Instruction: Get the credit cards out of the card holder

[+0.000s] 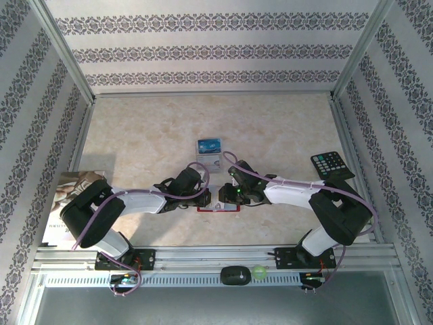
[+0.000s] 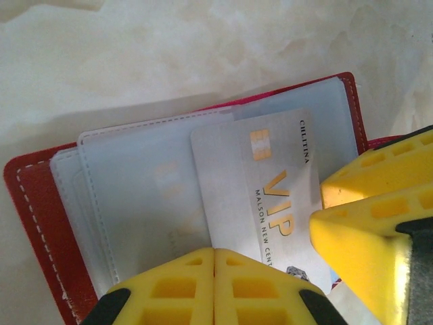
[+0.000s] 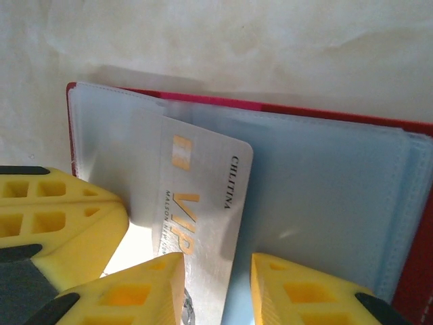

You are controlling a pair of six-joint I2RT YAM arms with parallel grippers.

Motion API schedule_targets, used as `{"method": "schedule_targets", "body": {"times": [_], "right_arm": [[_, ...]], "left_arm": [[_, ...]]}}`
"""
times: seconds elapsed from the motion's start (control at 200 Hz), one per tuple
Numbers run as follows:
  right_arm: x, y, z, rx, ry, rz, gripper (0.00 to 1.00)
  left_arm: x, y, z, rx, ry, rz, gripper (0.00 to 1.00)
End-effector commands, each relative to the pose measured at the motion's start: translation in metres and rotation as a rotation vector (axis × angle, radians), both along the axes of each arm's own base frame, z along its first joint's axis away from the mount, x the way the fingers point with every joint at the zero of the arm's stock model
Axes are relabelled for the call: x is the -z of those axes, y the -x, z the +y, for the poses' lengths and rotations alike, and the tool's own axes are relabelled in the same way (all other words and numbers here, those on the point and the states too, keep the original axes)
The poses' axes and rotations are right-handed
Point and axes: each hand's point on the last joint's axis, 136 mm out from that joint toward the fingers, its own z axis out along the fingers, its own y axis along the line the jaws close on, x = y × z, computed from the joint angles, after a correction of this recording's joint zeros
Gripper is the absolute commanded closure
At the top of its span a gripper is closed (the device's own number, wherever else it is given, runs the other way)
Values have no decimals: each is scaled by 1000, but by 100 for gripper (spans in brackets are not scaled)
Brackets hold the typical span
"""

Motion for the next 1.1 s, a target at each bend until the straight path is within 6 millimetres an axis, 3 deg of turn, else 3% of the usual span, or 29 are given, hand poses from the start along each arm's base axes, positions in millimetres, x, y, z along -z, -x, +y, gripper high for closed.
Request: {"method": "schedule_targets", "body": {"times": [0.0,0.12,0.25,0.38,0.704,0.854,0.964,1.094], "right_arm": [[2,-3,-2,26,-9,7,69],[2,-3,7,11,-57,16,71],[2,-3,9,15,-65,16,80],[4,-3,-3,51,-38,1,93],[-9,2,-40,107,-7,-51,100],[-46,-4,-35,8,-46,-164,100],[-84,-17,-32,-92,-10,-296,100],[-129,-38,-26,-228,44,-469,100]], "left_arm": [[22,10,11,-14,-52,57,92],[25,11,12,-14,-55,64,92],[25,11,11,-9,-55,66,92],[24,11,15,-14,-60,66,92],[15,5,17,-18,-47,47,88],[-9,-3,10,-8,4,8,80],[-48,-10,7,-10,59,-64,63],[-81,-14,21,-42,83,-130,41]]}}
